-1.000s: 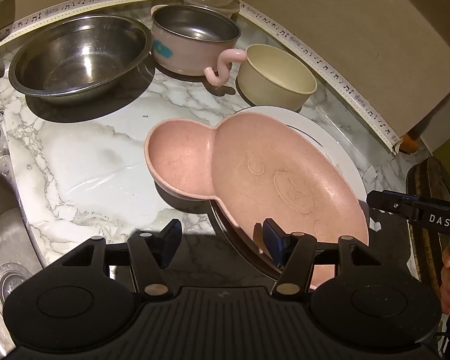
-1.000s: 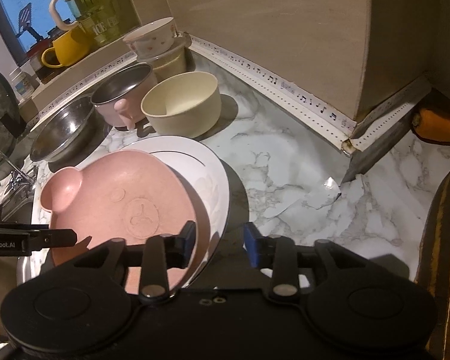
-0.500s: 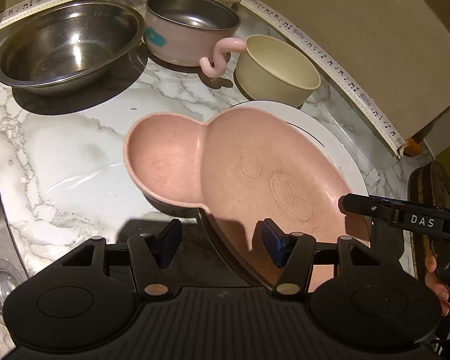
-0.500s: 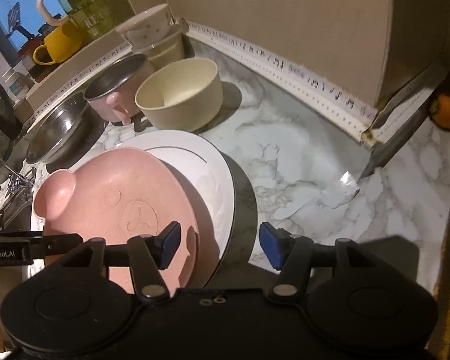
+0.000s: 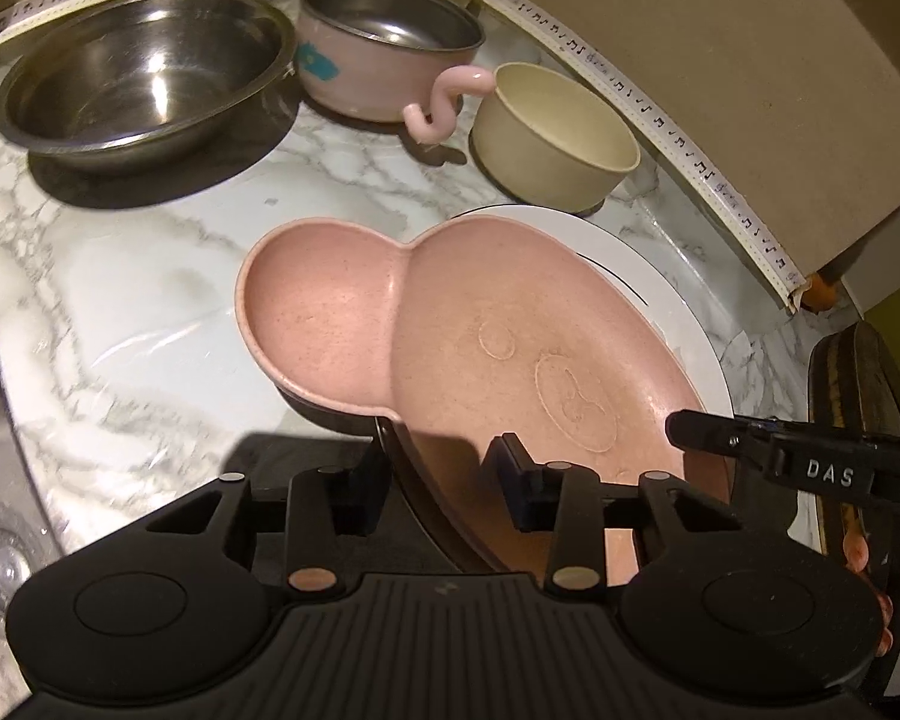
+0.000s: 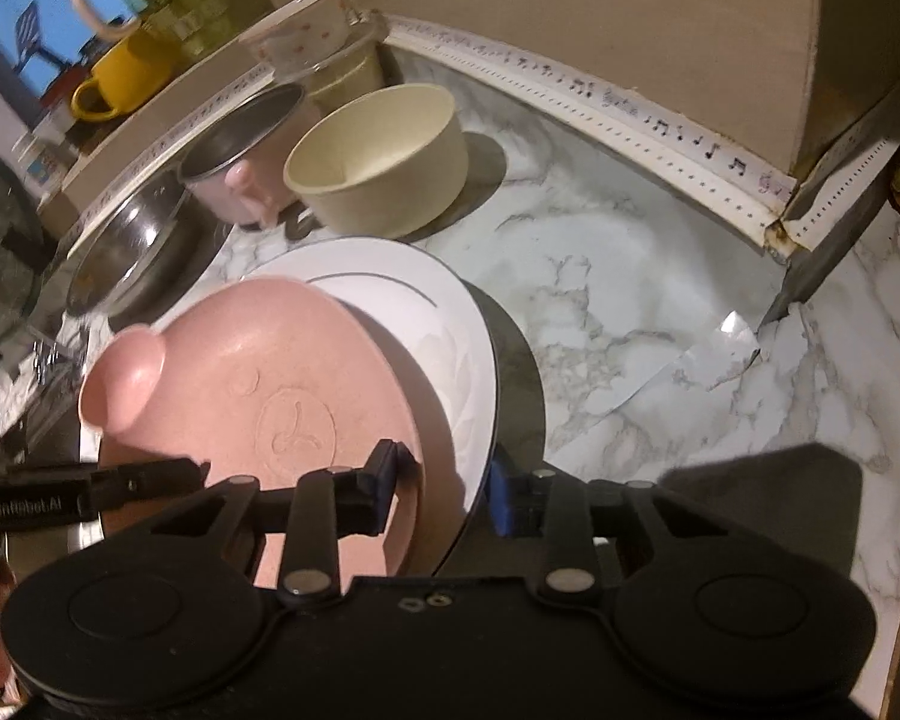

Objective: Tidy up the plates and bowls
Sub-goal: 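Open both grippers and release the pink plate on the white plate, then move both grippers toward the pink handled steel pot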

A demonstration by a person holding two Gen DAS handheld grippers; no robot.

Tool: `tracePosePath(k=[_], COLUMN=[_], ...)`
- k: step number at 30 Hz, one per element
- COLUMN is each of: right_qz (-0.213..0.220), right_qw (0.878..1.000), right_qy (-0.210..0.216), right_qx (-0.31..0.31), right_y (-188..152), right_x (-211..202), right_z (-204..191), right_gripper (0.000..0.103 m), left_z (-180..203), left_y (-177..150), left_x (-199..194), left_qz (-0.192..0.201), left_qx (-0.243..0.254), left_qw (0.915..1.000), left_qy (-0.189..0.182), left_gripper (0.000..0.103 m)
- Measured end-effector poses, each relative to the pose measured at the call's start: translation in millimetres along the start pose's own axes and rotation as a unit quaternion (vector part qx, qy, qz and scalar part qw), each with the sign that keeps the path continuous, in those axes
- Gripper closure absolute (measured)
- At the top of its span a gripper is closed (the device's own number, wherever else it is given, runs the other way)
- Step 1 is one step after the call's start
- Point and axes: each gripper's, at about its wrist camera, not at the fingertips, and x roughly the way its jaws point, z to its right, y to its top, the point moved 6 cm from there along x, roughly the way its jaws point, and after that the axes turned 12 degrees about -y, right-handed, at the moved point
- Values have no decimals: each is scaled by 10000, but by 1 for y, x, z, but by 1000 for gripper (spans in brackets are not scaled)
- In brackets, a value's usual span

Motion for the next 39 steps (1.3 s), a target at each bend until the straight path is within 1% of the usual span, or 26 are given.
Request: tracePosePath(k=[4, 9, 11, 15, 19, 21, 22, 23, 24, 26, 29, 31, 32, 33, 35, 37, 39], right_qz=[-33, -132, -158, -205, -271, -216, -175, -124, -79, -1, 166, 264, 304, 346, 394, 407, 427], right_qw=[9999, 9995, 9993, 9990, 9985, 9983, 9980, 9979, 9979, 9979, 9971, 9964, 9960, 9955, 9949, 9945, 9945], right_qy=[18, 83, 89, 109, 130, 77, 49, 30, 28, 78, 112, 125, 141, 166, 180, 212, 194], right_qx=[-147, -292, -337, -375, -450, -544, -602, -640, -645, -642, -728, -797, -828, -867, -913, -937, -938], right_y=[-14, -35, -41, -47, -47, -46, -45, -44, -42, -38, -29, -22, -19, -16, -11, -8, -5], right_x=[-8, -18, -22, -26, -27, -30, -31, -33, -35, -40, -48, -51, -53, -53, -53, -51, -51], right_z=[-9, -22, -27, -35, -36, -36, -36, -34, -32, -28, -26, -24, -23, -23, -22, -21, -20], right_gripper=[71, 71, 71, 71, 68, 67, 63, 59, 58, 56, 52, 51, 51, 50, 50, 50, 50], left_z=[-6, -11, -13, -16, -16, -20, -23, -27, -31, -32, -26, -18, -15, -14, -16, -18, -18], left_y=[-16, -36, -41, -43, -45, -47, -47, -49, -50, -52, -52, -50, -49, -49, -50, -52, -53], left_x=[-12, -27, -31, -33, -38, -44, -47, -51, -56, -65, -78, -84, -85, -84, -79, -78, -81], left_qz=[-86, -119, -100, -61, 54, 87, 106, 130, 163, 260, 386, 489, 509, 502, 439, 387, 403], left_qx=[-49, -188, -172, -244, -100, -146, -208, -290, -357, -393, -314, -155, -64, -41, -118, -221, -143], left_qw=[10000, 9997, 9998, 9997, 9997, 9994, 9991, 9987, 9983, 9977, 9966, 9968, 9969, 9967, 9963, 9968, 9967], left_qy=[12, 62, 75, 11, 225, 298, 342, 395, 435, 477, 653, 614, 602, 644, 736, 666, 683], left_gripper=[66, 66, 66, 66, 66, 62, 59, 52, 47, 46, 46, 45, 40, 37, 37, 37, 37])
